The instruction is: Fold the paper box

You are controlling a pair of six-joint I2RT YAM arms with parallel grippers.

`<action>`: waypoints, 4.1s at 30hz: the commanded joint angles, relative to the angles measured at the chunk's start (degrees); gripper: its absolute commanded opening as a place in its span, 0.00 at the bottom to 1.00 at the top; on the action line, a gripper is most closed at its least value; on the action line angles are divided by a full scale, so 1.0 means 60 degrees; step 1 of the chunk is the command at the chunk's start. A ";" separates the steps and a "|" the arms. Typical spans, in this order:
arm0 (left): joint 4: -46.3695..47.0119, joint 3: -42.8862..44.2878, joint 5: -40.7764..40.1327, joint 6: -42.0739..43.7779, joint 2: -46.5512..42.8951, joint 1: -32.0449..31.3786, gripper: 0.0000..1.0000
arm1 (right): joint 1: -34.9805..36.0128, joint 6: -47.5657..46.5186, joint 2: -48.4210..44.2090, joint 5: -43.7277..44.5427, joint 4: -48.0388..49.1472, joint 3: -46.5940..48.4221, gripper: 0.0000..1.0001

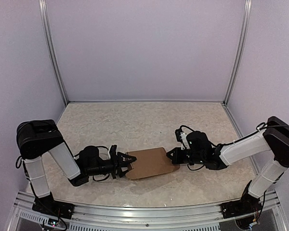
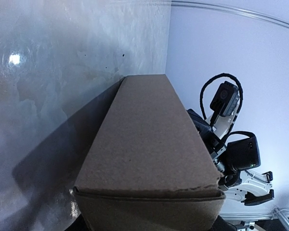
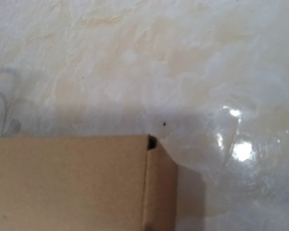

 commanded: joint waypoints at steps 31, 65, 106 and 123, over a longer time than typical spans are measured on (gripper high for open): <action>-0.3256 -0.0748 0.2858 0.1335 -0.5239 0.1932 0.35 | -0.0021 -0.6851 -0.4923 -0.2062 -0.1186 -0.0180 1.00; -0.7068 -0.0859 0.7859 0.0810 -1.1048 0.4169 0.34 | 0.5513 -2.1784 -0.3984 0.3904 0.1998 -0.0284 1.00; -0.8863 -0.0505 0.7270 0.1961 -1.1561 0.2874 0.69 | 0.6948 -2.3223 -0.2574 0.4677 0.3644 0.0248 0.35; -1.7007 0.1401 0.4442 0.7309 -1.3064 0.4030 0.99 | 0.6696 -1.8407 -0.3754 0.6086 -0.0465 0.0392 0.25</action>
